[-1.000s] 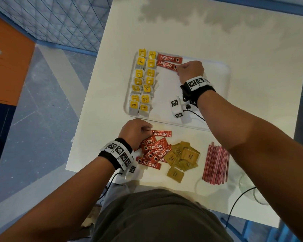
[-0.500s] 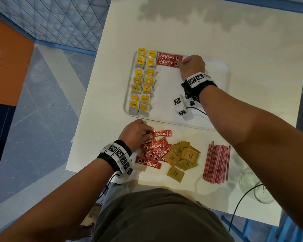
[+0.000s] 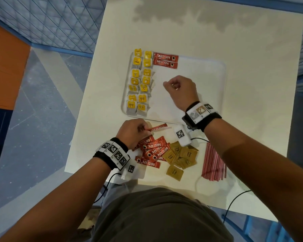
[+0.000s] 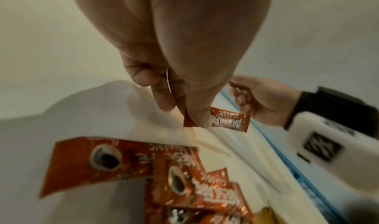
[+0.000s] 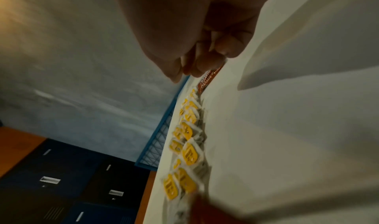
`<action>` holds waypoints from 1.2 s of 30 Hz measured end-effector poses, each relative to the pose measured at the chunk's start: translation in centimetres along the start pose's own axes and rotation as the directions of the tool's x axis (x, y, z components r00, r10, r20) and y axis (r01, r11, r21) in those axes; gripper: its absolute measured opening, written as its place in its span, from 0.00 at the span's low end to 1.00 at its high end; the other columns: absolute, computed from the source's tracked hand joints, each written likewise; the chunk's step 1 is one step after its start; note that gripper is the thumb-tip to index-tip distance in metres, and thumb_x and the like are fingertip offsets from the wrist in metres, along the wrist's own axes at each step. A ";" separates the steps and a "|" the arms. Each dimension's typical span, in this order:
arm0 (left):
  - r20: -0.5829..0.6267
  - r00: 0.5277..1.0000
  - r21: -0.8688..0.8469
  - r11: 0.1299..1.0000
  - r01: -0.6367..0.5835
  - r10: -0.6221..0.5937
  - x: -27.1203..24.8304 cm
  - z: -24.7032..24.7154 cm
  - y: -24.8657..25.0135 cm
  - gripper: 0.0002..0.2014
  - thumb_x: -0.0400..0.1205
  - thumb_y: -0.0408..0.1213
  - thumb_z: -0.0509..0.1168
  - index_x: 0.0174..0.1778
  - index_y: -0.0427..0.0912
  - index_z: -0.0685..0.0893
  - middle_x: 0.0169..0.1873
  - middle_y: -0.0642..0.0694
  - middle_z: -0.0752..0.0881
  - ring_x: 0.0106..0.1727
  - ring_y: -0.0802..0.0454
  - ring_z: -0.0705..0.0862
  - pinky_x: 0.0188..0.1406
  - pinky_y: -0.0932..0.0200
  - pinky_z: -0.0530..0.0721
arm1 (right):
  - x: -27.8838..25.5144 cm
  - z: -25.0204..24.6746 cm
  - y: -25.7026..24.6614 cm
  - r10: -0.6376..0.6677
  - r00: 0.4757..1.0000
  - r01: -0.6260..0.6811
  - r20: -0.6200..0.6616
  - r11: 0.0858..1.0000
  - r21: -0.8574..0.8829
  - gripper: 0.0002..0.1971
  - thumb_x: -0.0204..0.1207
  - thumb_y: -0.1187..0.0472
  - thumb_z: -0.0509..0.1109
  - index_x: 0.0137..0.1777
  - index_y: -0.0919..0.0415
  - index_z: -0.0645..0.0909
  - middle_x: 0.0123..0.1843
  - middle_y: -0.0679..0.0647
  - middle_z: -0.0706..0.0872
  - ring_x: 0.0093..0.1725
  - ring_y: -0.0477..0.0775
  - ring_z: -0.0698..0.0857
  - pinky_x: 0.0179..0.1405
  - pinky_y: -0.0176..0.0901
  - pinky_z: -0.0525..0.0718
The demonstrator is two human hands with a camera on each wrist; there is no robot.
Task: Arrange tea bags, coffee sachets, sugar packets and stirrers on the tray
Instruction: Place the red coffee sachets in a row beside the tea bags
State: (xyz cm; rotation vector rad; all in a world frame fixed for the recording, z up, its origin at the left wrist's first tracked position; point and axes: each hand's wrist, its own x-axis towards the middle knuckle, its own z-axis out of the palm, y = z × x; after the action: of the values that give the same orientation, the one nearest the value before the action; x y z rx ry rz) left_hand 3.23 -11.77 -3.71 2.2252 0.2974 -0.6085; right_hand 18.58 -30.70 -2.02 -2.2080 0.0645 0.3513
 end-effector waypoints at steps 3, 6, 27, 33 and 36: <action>-0.053 0.998 -0.135 0.991 0.007 -0.014 -0.3 -0.5 0.2 0.08 0.76 0.38 0.78 0.37 0.48 0.84 0.34 0.57 0.86 0.33 0.65 0.80 0.37 0.74 0.75 | -2.7 -0.4 0.5 -0.014 0.998 0.011 0.054 0.998 0.055 0.10 0.78 0.46 0.75 0.44 0.52 0.88 0.40 0.44 0.90 0.42 0.42 0.87 0.47 0.40 0.86; -0.087 0.995 -0.341 0.940 0.012 -0.044 -0.4 -1.0 0.1 0.07 0.77 0.34 0.78 0.41 0.44 0.85 0.32 0.54 0.81 0.31 0.64 0.77 0.38 0.72 0.77 | -5.0 -0.4 0.8 -0.014 0.992 0.001 0.128 0.995 0.103 0.12 0.80 0.45 0.72 0.46 0.53 0.89 0.40 0.44 0.90 0.41 0.45 0.87 0.49 0.52 0.89; -0.149 0.987 -0.449 0.885 -0.121 0.059 1.0 -3.1 3.5 0.03 0.83 0.39 0.72 0.45 0.47 0.91 0.35 0.58 0.89 0.37 0.62 0.84 0.44 0.66 0.82 | -7.6 -0.6 -1.0 -0.091 0.825 0.087 0.557 0.996 0.034 0.12 0.86 0.55 0.69 0.45 0.61 0.87 0.30 0.52 0.87 0.26 0.44 0.83 0.27 0.32 0.75; -0.142 0.989 -0.475 0.873 -0.108 0.046 1.5 -3.2 4.1 0.04 0.83 0.35 0.72 0.44 0.47 0.91 0.40 0.46 0.92 0.41 0.51 0.88 0.48 0.54 0.87 | -7.3 -0.9 -0.8 -0.131 0.819 0.137 0.558 0.990 0.032 0.12 0.86 0.54 0.69 0.47 0.59 0.90 0.31 0.43 0.83 0.30 0.39 0.80 0.37 0.42 0.78; -0.194 0.980 -0.563 0.823 -0.076 -0.043 1.6 -3.4 4.2 0.05 0.83 0.33 0.70 0.44 0.44 0.91 0.41 0.42 0.92 0.43 0.49 0.90 0.49 0.52 0.88 | -7.1 -1.1 -0.4 -0.117 0.829 0.104 0.547 0.993 0.055 0.08 0.84 0.54 0.72 0.54 0.56 0.92 0.43 0.45 0.92 0.43 0.42 0.88 0.48 0.46 0.86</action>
State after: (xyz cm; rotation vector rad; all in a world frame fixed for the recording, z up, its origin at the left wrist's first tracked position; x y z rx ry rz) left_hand 7.40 -11.94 0.13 1.6978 0.4922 -0.2345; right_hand 12.10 -31.84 0.86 -1.9957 -0.3728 0.9033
